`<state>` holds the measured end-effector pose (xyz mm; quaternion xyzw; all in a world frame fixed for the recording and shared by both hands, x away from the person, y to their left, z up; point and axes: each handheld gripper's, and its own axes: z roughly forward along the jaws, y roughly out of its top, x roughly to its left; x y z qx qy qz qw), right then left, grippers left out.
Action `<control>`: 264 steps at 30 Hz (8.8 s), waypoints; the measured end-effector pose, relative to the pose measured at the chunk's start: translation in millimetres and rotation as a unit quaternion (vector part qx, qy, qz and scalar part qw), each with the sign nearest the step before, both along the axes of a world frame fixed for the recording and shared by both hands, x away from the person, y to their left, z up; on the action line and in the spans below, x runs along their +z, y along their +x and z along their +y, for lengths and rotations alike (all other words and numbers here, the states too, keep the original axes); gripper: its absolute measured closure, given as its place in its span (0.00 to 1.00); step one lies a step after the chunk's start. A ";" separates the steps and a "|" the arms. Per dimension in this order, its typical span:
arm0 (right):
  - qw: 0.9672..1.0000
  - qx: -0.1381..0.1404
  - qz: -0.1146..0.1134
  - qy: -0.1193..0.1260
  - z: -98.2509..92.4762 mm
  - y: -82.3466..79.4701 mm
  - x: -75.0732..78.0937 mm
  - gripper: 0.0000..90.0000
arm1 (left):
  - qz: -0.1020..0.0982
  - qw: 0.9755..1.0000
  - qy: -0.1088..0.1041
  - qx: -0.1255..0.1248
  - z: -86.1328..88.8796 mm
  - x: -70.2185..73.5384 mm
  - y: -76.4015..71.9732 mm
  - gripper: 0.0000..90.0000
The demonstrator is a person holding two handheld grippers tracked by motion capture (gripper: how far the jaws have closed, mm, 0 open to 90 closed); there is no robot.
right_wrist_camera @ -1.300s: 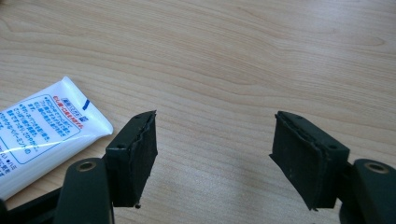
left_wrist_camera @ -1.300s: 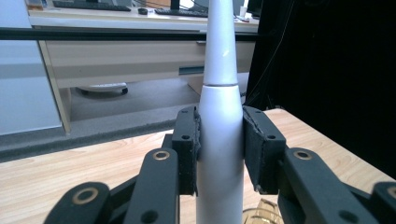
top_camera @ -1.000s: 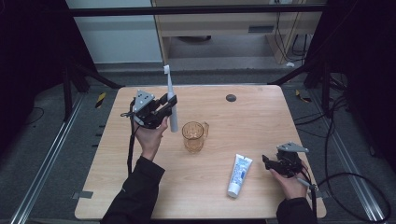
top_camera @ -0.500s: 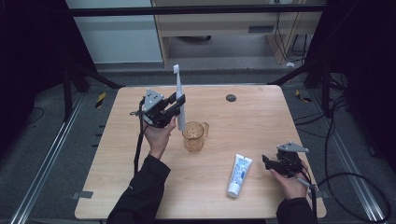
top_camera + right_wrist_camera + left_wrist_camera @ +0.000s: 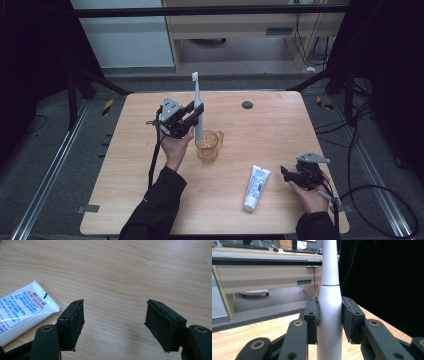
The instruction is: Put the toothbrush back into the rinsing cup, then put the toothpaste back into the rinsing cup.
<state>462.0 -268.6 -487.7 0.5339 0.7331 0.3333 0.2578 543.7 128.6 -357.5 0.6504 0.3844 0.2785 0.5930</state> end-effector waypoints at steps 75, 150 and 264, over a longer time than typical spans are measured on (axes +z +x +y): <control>1.000 0.001 0.003 -0.005 3.1 0.4 -1.4 0.34 | 0.027 0.998 0.056 -0.021 7.2 -91.7 -21.2 0.58; 0.998 0.057 0.032 0.025 42.2 -20.6 10.6 0.79 | 0.150 0.973 0.144 0.096 157.1 -107.8 -110.4 0.45; 0.979 0.171 0.105 -0.016 103.8 -24.4 39.2 0.32 | 0.165 0.964 0.192 0.075 151.1 -113.4 -99.4 0.44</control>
